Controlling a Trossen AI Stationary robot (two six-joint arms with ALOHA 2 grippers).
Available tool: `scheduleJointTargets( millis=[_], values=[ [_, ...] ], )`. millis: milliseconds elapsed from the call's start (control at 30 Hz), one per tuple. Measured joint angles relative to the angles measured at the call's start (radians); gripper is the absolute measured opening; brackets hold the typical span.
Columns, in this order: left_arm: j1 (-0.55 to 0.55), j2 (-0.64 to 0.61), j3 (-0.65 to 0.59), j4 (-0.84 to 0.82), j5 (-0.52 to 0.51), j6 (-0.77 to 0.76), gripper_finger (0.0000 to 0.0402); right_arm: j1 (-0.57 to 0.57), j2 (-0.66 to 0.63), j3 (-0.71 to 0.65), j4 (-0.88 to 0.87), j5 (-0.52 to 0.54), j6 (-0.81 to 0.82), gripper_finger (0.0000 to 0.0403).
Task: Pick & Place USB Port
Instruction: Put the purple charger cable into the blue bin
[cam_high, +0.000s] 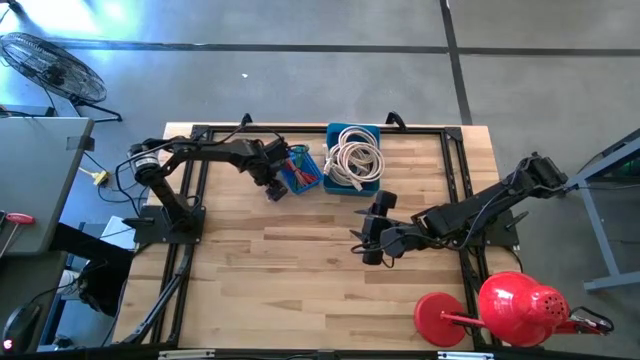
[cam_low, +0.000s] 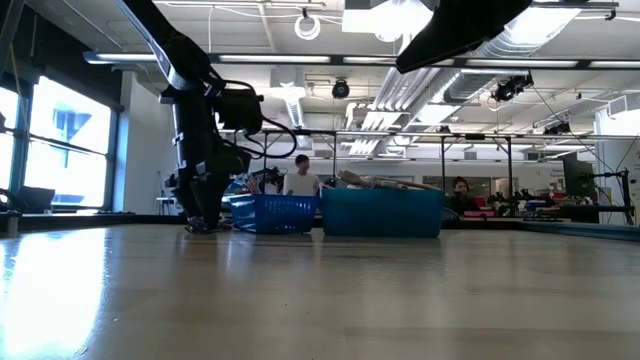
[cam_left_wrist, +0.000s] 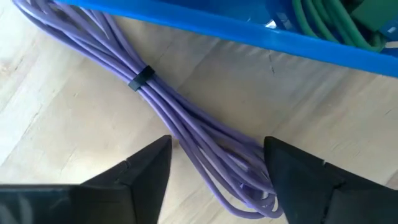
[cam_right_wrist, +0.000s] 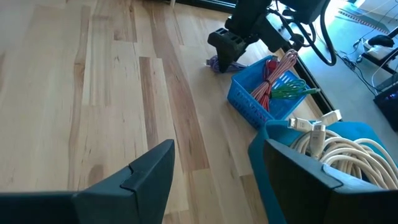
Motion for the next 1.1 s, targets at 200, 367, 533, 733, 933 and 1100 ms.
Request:
scheduleJointTargets(
  millis=[200, 367, 533, 733, 933, 1100],
  values=[
    [0.002, 0.002, -0.001, 0.002, -0.018, 0.001, 0.015, 0.0, 0.0, 0.0, -0.011, 0.0, 0.004, 0.0236],
    [0.001, 0.002, 0.0, -0.003, -0.017, 0.052, 0.0023, 0.0, 0.0, 0.0, -0.015, 0.0, 0.008, 0.0236],
    [0.001, 0.002, 0.0, -0.007, -0.017, 0.117, 0.0018, 0.0, 0.0, 0.0, -0.016, 0.0, 0.009, 0.0236],
    [0.002, 0.002, 0.001, -0.013, -0.019, 0.114, 0.001, 0.0, 0.0, 0.0, -0.017, 0.0, 0.011, 0.0236],
    [0.002, 0.006, 0.047, -0.108, -0.069, 0.159, 0.0009, 0.0, 0.0, 0.0, -0.019, 0.0, 0.011, 0.0236],
    [-0.013, 0.006, 0.157, -0.23, -0.142, 0.192, 0.0009, 0.0, 0.001, 0.0, -0.02, 0.0, 0.011, 0.0236]
  ],
)
